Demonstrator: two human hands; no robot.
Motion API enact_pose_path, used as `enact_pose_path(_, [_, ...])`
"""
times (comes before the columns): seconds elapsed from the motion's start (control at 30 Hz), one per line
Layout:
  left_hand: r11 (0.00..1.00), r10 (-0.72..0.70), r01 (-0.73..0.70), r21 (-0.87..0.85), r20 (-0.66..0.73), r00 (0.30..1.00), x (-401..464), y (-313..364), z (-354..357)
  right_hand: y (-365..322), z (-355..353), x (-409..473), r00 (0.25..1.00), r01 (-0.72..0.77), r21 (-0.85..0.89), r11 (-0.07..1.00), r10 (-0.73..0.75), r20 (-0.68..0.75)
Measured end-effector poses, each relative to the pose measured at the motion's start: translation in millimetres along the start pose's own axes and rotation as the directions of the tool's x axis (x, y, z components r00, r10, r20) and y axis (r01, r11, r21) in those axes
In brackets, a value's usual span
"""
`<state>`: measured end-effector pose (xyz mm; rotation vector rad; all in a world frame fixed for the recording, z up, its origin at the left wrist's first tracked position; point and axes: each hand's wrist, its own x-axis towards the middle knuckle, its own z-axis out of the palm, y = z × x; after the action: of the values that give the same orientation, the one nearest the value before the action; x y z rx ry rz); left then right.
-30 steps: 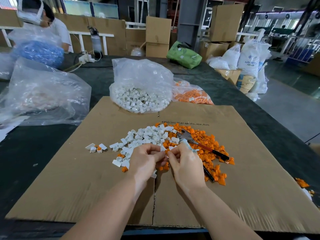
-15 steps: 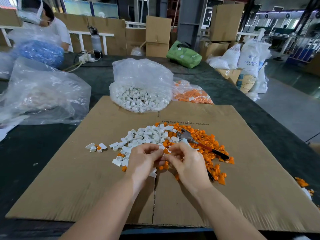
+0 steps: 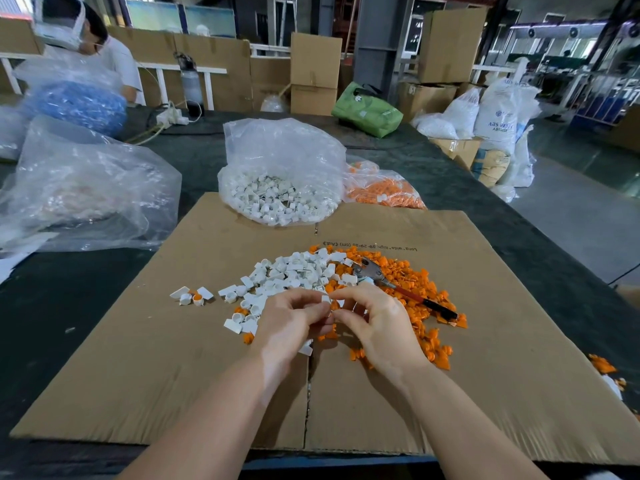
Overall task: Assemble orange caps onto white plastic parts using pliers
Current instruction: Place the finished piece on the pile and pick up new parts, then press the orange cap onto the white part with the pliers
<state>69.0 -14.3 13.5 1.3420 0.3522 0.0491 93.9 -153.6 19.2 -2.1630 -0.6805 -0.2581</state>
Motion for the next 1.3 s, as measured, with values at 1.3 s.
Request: enact_pose_path(1.3, [0.985,-0.077,0.068,-0.161,-0.048,0.996,28.5,18.2,0.5,-2.0,-33.8,29.1,0.914,-0.197,-0.481,0.854,0.337,0.224])
